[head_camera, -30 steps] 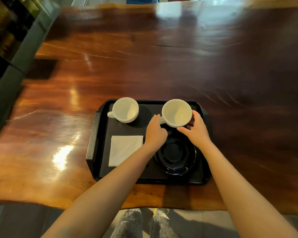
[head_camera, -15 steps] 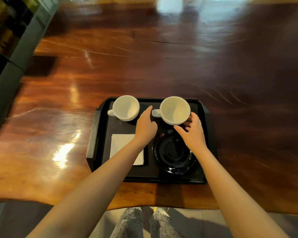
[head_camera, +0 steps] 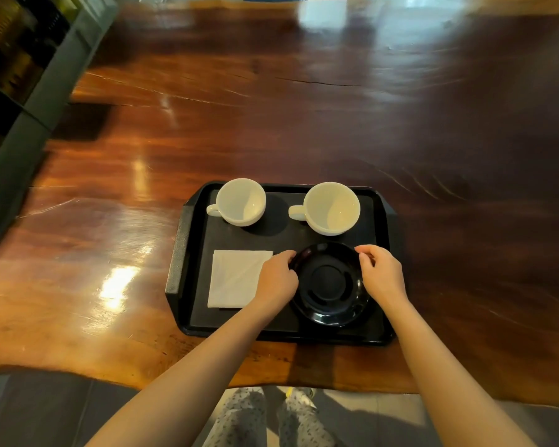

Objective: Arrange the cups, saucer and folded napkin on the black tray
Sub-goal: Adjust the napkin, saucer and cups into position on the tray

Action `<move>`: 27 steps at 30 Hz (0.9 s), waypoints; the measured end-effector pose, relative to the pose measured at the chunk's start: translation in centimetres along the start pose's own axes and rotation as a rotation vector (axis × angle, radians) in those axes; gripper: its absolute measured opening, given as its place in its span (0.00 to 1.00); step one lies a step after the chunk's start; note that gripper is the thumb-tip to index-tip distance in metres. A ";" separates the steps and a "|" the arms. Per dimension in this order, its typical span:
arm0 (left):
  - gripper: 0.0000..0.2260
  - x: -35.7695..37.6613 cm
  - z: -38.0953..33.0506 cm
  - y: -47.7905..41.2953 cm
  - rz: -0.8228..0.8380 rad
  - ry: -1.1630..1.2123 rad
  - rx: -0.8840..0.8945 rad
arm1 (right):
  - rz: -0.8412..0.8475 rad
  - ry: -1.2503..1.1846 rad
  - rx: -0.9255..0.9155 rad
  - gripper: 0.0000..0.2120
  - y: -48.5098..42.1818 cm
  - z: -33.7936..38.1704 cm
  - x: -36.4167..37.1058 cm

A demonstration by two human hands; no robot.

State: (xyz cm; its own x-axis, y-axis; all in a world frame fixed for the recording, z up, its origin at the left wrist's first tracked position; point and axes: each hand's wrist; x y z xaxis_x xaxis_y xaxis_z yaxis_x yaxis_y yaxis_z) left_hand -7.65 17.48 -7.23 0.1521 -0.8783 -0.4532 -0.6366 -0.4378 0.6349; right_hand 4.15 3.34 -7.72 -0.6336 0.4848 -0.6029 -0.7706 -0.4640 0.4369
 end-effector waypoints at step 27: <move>0.26 -14.3 3.7 -4.8 -0.203 0.016 0.202 | 0.310 -0.412 -0.006 0.35 -2.3 12.7 11.9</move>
State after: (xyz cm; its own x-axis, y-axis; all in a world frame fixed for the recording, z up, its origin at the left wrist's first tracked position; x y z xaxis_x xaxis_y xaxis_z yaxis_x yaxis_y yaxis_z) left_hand -9.55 32.82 -6.15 0.3030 -0.7801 -0.5473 -0.7292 -0.5596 0.3938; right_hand -2.46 19.63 -7.42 -0.8073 0.5753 -0.1320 -0.5427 -0.6356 0.5491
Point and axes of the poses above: each hand's wrist, its own y-axis away from the middle knuckle, its own x-axis out of the palm, z = x × y, and after that the axes turned 8 degrees about z, right-handed
